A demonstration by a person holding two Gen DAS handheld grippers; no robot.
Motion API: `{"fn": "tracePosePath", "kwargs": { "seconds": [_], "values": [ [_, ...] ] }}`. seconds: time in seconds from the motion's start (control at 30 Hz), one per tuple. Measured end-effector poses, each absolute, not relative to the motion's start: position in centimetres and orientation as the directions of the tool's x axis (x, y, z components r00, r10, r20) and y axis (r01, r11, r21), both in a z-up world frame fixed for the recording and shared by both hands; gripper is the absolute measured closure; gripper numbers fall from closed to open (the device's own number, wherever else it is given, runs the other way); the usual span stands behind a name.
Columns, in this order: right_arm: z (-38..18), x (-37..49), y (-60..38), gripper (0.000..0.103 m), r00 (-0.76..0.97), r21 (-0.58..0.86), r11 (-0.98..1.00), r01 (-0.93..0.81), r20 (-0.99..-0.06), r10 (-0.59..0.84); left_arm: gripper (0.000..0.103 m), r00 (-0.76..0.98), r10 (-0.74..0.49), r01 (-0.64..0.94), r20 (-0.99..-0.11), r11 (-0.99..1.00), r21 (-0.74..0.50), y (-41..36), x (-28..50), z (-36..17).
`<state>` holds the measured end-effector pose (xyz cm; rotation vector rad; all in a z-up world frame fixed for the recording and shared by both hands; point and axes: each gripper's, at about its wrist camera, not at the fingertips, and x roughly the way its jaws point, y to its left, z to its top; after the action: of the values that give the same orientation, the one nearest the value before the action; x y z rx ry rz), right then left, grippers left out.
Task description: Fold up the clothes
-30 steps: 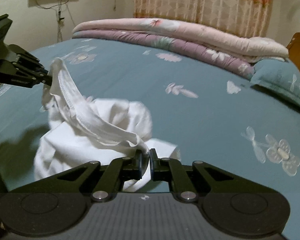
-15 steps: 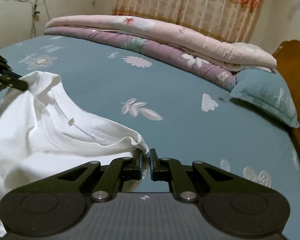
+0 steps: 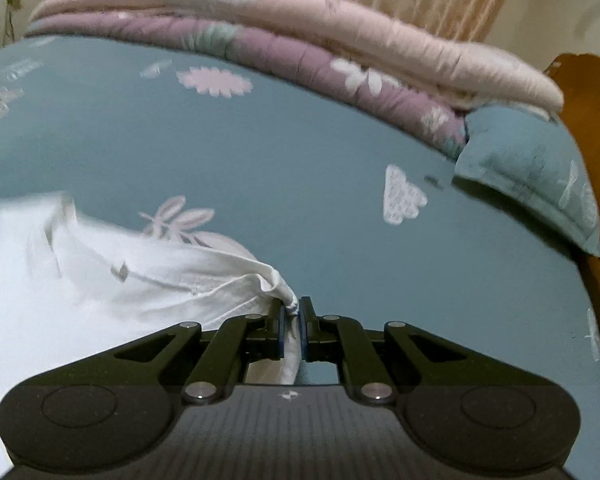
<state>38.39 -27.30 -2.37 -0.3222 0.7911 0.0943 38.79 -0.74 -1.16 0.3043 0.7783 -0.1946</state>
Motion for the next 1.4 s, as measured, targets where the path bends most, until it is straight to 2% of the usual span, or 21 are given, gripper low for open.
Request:
{"fn": "tracePosePath", "kwargs": {
  "seconds": [0.17, 0.37, 0.4, 0.43, 0.47, 0.5, 0.53, 0.57, 0.8, 0.97, 1.03, 1.1, 1.23, 1.37, 1.4],
  "values": [
    [-4.6, 38.7, -27.7, 0.091, 0.648, -0.146, 0.968, -0.204, -0.761, 0.022, 0.099, 0.621, -0.104, 0.261, -0.777, 0.962, 0.079, 0.6, 39.4, -3.6],
    [-2.9, 33.6, -30.0, 0.074, 0.656, -0.070, 0.977, -0.200, -0.751, 0.080, 0.090, 0.617, -0.146, 0.332, -0.773, 0.939, 0.088, 1.3, 34.1, -3.1],
    [-2.6, 32.4, -30.4, 0.068, 0.655, -0.061, 0.978, -0.199, -0.750, 0.087, 0.088, 0.616, -0.157, 0.339, -0.772, 0.937, 0.080, 1.6, 32.9, -2.9],
    [-2.4, 30.8, -30.9, 0.065, 0.653, -0.043, 0.979, -0.198, -0.751, 0.099, 0.079, 0.617, -0.167, 0.341, -0.769, 0.937, 0.070, 1.8, 31.6, -2.6],
    [-2.2, 29.2, -31.4, 0.062, 0.650, -0.025, 0.980, -0.195, -0.752, 0.111, 0.064, 0.618, -0.176, 0.343, -0.766, 0.937, 0.061, 2.0, 30.3, -2.4],
    [-2.0, 27.6, -31.8, 0.058, 0.647, -0.006, 0.981, -0.193, -0.752, 0.123, 0.056, 0.621, -0.185, 0.343, -0.762, 0.938, 0.052, 2.2, 28.9, -2.2],
    [-2.0, 26.0, -32.2, 0.058, 0.642, 0.023, 0.983, -0.184, -0.754, 0.138, 0.043, 0.625, -0.193, 0.340, -0.756, 0.939, 0.041, 2.4, 27.5, -2.0],
    [-1.9, 24.0, -32.7, 0.058, 0.640, 0.066, 0.983, -0.169, -0.751, 0.160, 0.040, 0.630, -0.202, 0.337, -0.750, 0.941, 0.029, 2.6, 26.0, -1.8],
    [-4.3, 13.1, -35.0, 0.059, 0.627, 0.469, 0.883, -0.022, -0.682, 0.378, 0.038, 0.620, -0.256, 0.261, -0.742, 0.959, -0.113, 2.5, 17.4, -1.4],
    [-6.5, 9.2, -33.5, 0.059, 0.639, 0.617, 0.787, 0.016, -0.612, 0.466, 0.037, 0.615, -0.282, 0.264, -0.737, 0.954, -0.145, 0.8, 13.5, -1.3],
    [-6.8, 8.9, -33.1, 0.060, 0.644, 0.651, 0.759, 0.020, -0.589, 0.488, 0.037, 0.615, -0.303, 0.271, -0.728, 0.948, -0.165, 0.1, 12.5, -1.1],
    [-7.0, 9.0, -32.7, 0.065, 0.648, 0.675, 0.738, 0.023, -0.572, 0.502, 0.036, 0.613, -0.322, 0.279, -0.722, 0.943, -0.184, -0.4, 11.8, -1.0],
    [-7.4, 10.5, -32.4, 0.073, 0.660, 0.681, 0.732, 0.038, -0.567, 0.493, 0.037, 0.627, -0.293, 0.276, -0.721, 0.950, -0.146, -1.4, 10.8, -0.9],
    [-7.8, 11.4, -31.9, 0.096, 0.661, 0.677, 0.735, 0.039, -0.569, 0.489, 0.037, 0.631, -0.295, 0.273, -0.718, 0.950, -0.151, -1.3, 10.5, -0.7],
    [-7.6, 11.5, -31.7, 0.097, 0.662, 0.662, 0.749, 0.031, -0.575, 0.481, 0.037, 0.632, -0.292, 0.274, -0.717, 0.951, -0.146, -1.2, 10.5, -0.6]
  ]
}}
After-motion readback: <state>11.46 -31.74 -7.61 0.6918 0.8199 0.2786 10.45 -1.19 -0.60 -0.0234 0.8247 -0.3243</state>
